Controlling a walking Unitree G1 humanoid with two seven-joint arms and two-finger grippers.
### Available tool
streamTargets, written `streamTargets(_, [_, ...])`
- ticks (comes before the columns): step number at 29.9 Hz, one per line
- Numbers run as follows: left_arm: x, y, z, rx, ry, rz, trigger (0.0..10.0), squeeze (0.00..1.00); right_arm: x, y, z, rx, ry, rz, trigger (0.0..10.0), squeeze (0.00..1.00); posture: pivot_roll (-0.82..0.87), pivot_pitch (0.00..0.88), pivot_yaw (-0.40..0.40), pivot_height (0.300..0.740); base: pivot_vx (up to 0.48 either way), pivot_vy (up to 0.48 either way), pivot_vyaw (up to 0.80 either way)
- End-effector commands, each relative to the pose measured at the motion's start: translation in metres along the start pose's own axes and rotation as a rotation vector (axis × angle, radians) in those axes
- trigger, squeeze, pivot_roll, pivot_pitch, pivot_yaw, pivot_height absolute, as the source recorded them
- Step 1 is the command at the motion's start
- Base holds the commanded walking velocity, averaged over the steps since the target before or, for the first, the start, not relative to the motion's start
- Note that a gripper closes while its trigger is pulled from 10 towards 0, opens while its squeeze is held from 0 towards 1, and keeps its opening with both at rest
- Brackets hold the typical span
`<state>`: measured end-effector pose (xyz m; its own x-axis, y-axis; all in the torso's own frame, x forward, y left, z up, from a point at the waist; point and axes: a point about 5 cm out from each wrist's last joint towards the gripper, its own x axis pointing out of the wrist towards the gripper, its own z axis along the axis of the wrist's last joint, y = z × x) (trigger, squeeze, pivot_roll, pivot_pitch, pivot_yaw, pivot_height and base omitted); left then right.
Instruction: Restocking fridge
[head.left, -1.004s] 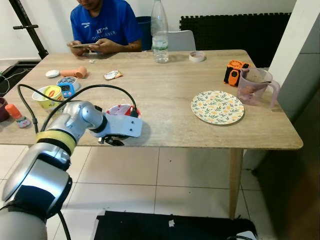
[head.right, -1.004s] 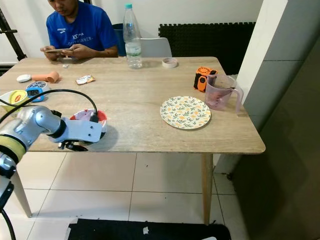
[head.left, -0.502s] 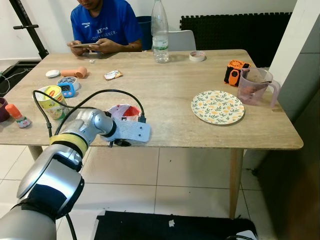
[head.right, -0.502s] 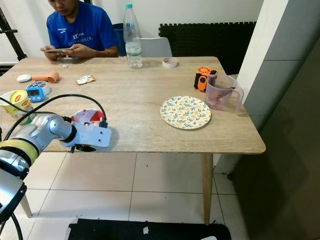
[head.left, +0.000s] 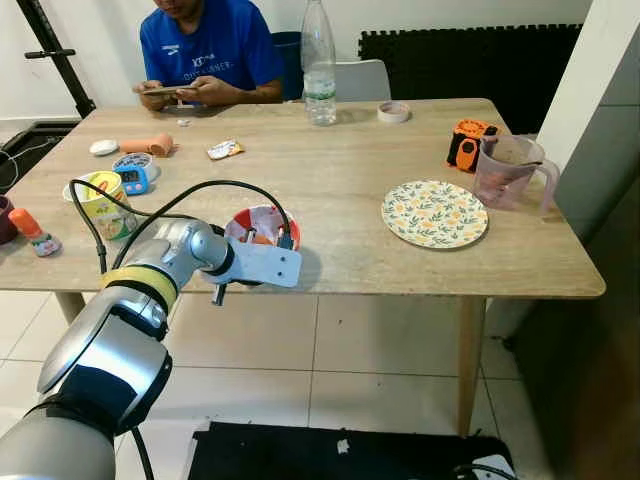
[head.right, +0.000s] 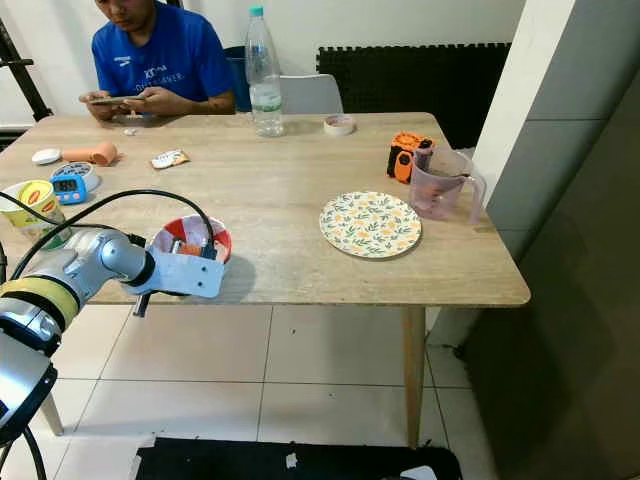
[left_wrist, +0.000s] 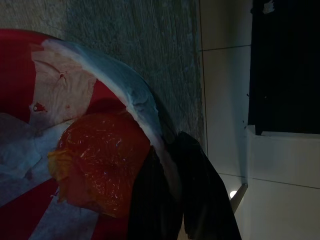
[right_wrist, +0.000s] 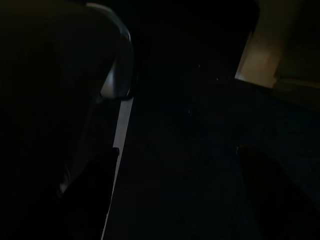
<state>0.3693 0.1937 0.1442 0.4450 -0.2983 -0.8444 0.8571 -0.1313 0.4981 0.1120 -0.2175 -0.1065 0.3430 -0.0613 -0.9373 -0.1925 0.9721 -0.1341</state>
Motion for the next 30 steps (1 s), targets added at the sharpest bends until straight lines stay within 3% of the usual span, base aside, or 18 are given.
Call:
streamTargets(1, [-0.004, 0.009, 0.007, 0.018, -0.028, 0.024, 0.0, 0.0, 0.0, 0.003, -0.001, 0.007, 0.0, 0.011, 10.0, 0.0, -0.04, 0.0, 0.066, 0.74, 0.0, 0.0, 0.0])
streamTargets(8, [-0.017, 0.006, 0.002, -0.028, -0.108, -0.023, 0.0, 0.0, 0.0, 0.003, 0.001, 0.004, -0.003, 0.012, 10.0, 0.0, -0.03, 0.0, 0.063, 0.74, 0.0, 0.0, 0.0])
streamTargets(9, [-0.024, 0.004, 0.004, -0.026, -0.158, -0.053, 0.7, 0.0, 0.001, 0.003, 0.002, 0.003, -0.003, 0.013, 10.0, 0.0, -0.03, 0.0, 0.062, 0.74, 0.0, 0.0, 0.0])
streamTargets(10, [-0.024, 0.004, 0.004, -0.026, -0.158, -0.053, 0.7, 0.0, 0.001, 0.003, 0.002, 0.003, -0.003, 0.013, 10.0, 0.0, -0.03, 0.0, 0.062, 0.74, 0.0, 0.0, 0.0])
streamTargets(11, [-0.035, 0.001, 0.007, -0.004, -0.209, -0.087, 2.4, 0.0, 0.001, 0.003, 0.002, -0.001, -0.003, 0.013, 10.0, 0.0, -0.02, 0.0, 0.06, 0.74, 0.0, 0.0, 0.0])
streamTargets(12, [-0.038, 0.0, 0.008, 0.007, -0.215, -0.094, 2.4, 0.0, 0.001, 0.003, 0.003, -0.002, -0.003, 0.014, 10.0, 0.0, -0.02, 0.0, 0.06, 0.74, 0.0, 0.0, 0.0])
streamTargets(15, [-0.05, -0.003, 0.019, 0.047, -0.283, -0.101, 8.9, 0.0, 0.001, 0.003, 0.004, -0.005, -0.004, 0.015, 10.0, 0.0, -0.01, 0.0, 0.059, 0.74, 0.0, 0.0, 0.0])
streamTargets(16, [-0.05, -0.003, 0.019, 0.047, -0.283, -0.101, 8.9, 0.0, 0.001, 0.003, 0.004, -0.005, -0.004, 0.015, 10.0, 0.0, -0.01, 0.0, 0.059, 0.74, 0.0, 0.0, 0.0])
streamTargets(17, [-0.053, -0.005, 0.025, 0.064, -0.314, -0.105, 10.0, 0.0, 0.001, 0.003, 0.004, -0.007, -0.005, 0.016, 10.0, 0.0, -0.01, 0.0, 0.059, 0.74, 0.0, 0.0, 0.0])
streamTargets(21, [-0.062, -0.017, 0.048, 0.133, -0.417, -0.145, 10.0, 0.0, 0.001, 0.004, 0.006, -0.012, -0.009, 0.019, 10.0, 0.0, -0.01, 0.0, 0.058, 0.74, 0.0, 0.0, 0.0])
streamTargets(25, [-0.058, -0.032, 0.063, 0.146, -0.466, -0.193, 10.0, 0.0, 0.001, 0.004, 0.007, -0.014, -0.01, 0.019, 10.0, 0.0, 0.0, 0.0, 0.059, 0.74, 0.0, 0.0, 0.0])
streamTargets(28, [-0.046, -0.04, 0.066, 0.142, -0.462, -0.204, 10.0, 0.0, 0.001, 0.003, 0.008, -0.016, -0.011, 0.018, 10.0, 0.0, 0.0, 0.0, 0.06, 0.74, 0.0, 0.0, 0.0])
streamTargets(30, [-0.032, -0.055, 0.068, 0.129, -0.449, -0.243, 10.0, 0.0, 0.001, 0.003, 0.008, -0.015, -0.01, 0.016, 10.0, 0.0, 0.0, 0.0, 0.06, 0.74, -0.129, 0.0, 0.0])
